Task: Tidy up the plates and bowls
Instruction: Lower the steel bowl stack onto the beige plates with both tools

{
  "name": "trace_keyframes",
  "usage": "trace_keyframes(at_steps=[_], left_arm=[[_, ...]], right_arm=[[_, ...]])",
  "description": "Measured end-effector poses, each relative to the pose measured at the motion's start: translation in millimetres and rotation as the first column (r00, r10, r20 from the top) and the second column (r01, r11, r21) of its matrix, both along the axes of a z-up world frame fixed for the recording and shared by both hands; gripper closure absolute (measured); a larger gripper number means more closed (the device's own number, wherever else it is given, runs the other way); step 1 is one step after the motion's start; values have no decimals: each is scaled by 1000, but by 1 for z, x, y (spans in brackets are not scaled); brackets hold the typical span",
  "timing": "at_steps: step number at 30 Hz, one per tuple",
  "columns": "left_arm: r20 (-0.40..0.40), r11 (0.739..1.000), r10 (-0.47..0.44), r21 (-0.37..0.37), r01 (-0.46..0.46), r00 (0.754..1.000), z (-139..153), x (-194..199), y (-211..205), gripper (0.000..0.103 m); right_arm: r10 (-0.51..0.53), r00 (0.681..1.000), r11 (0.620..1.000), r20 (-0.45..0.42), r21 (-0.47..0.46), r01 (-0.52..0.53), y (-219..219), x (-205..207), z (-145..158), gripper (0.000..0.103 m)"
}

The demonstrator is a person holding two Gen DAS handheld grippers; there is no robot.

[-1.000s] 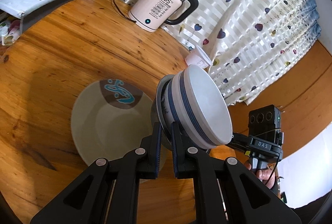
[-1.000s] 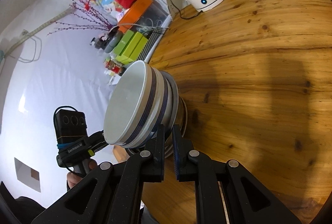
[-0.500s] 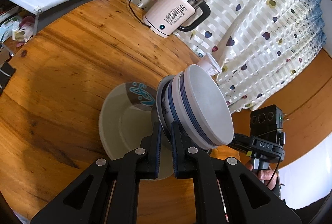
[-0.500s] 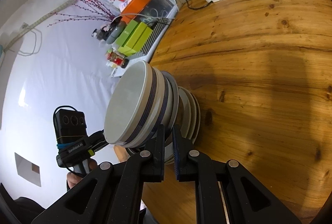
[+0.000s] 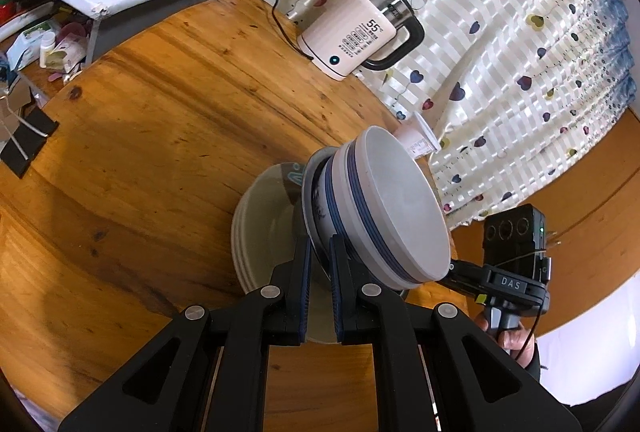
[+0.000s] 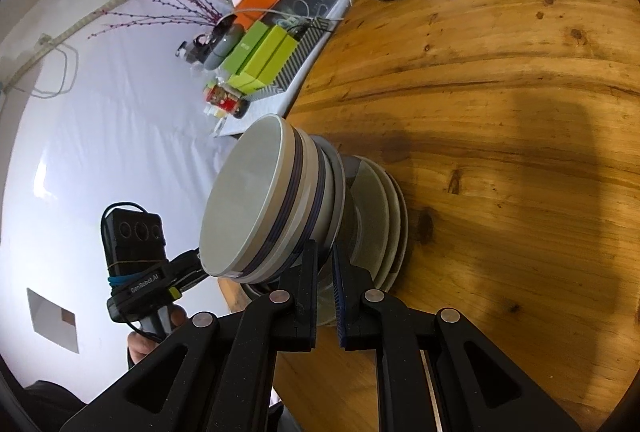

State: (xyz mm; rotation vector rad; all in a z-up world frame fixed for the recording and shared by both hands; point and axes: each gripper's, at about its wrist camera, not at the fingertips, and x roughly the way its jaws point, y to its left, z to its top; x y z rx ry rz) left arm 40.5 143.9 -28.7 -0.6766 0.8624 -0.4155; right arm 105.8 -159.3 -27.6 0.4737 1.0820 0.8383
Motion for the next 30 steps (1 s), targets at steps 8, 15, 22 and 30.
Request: trace_keyframes(at_steps=[8,15,22,30], left_arm=[[-8,1000,1,-5,-1,1000,-4,-2,3,95],[-6,1000,-2,0,2,1000,-3,-1,1,95],[-5,1000,20,-9,-20,1000,-3,0,0,95],[-1,999,44,25,-44,999,-1,-3,-3,92]], right_arm=[[4,1000,1000,-19,-4,-4,4,1,-8,95],[2,1000,1000,-23,-6,-2,2,0,-10,94],[16,1000,999,-9,-39,-17,6,-2,-4,91],[9,1000,999,23,-45,-8,-1,-9,5,80]])
